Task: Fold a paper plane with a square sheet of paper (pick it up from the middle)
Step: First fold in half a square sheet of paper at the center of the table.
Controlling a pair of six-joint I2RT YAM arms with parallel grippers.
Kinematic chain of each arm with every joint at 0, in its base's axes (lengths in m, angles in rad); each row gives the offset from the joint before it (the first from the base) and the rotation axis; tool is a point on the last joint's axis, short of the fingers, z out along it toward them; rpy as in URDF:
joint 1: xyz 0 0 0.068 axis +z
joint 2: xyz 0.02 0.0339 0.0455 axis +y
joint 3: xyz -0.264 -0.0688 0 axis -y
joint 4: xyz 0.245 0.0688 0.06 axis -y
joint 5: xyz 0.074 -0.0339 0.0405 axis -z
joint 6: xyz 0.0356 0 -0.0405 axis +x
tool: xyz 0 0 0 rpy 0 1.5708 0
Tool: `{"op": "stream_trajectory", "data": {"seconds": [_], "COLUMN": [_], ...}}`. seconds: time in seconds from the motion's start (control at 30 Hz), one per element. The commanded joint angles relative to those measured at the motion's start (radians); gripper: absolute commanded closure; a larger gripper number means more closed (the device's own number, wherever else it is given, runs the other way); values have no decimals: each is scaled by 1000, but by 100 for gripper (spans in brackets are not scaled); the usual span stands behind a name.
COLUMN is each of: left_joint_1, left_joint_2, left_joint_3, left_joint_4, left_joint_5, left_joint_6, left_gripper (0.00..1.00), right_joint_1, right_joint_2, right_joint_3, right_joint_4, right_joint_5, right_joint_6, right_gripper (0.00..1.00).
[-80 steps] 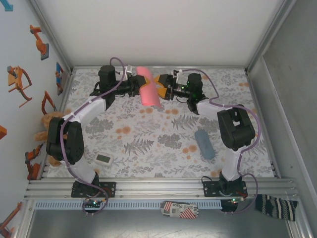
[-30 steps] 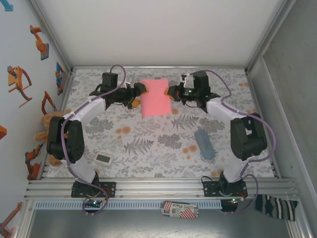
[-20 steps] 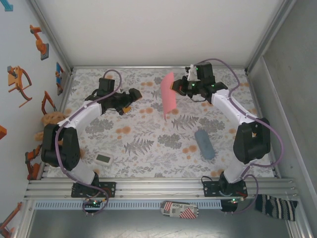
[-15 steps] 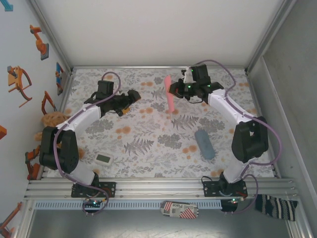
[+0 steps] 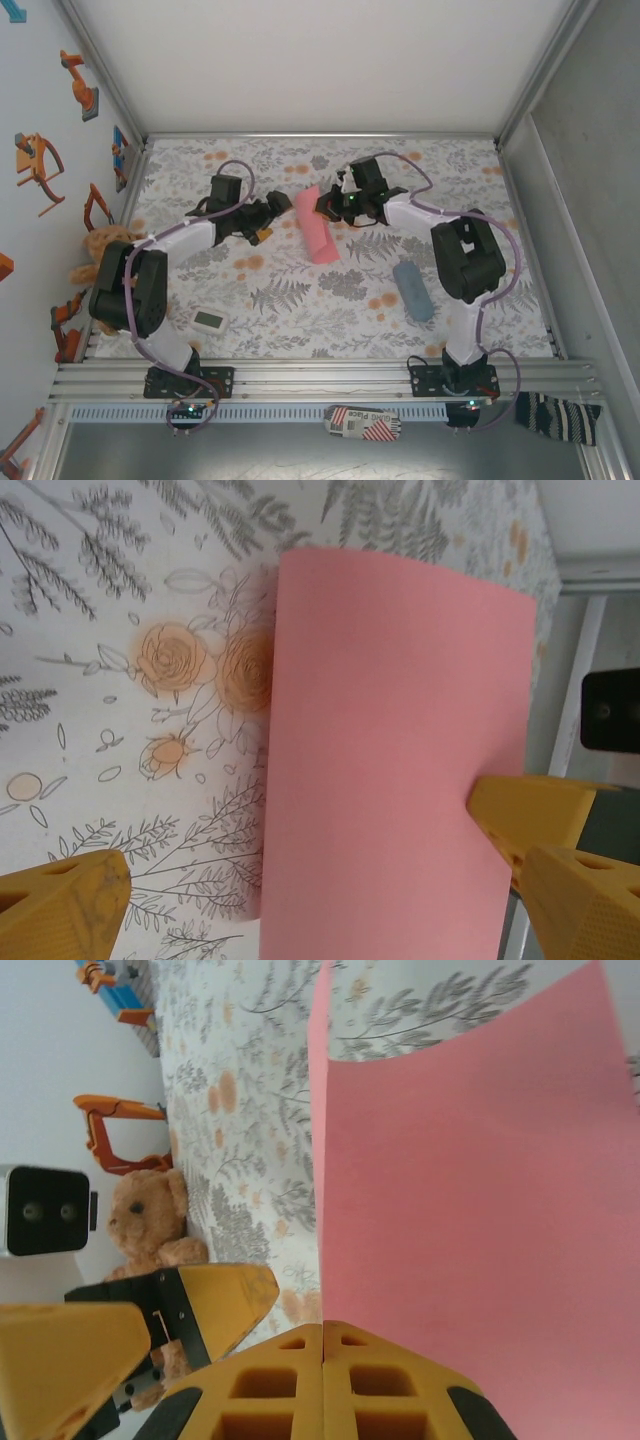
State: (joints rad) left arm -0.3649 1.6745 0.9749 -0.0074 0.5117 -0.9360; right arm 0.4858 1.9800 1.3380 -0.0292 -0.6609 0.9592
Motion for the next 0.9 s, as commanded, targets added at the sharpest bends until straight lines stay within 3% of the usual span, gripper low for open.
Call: {"op": "stream_trajectory", "data": {"seconds": [0.0,0.23,0.87], "left_joint_1": [-34,-110,-172], "left_joint_2": [49,129,262], "left_joint_3": [42,120,257], "left_joint_4": [-9,-85,-233], "left_joint_5": [-14,-100,-226], "left_joint_6": [1,40,36], "left_gripper": [2,8,31], "right_joint_1": [-23,-35,-35], "right_joint_2": [27,83,172], "right_joint_3": [-26,9,87], "right_joint_4": [61,-2,-79], "right_joint_5": [-10,-6,-33], "right_joint_6": [14,-78,-188], "right_gripper": [100,100,100]}}
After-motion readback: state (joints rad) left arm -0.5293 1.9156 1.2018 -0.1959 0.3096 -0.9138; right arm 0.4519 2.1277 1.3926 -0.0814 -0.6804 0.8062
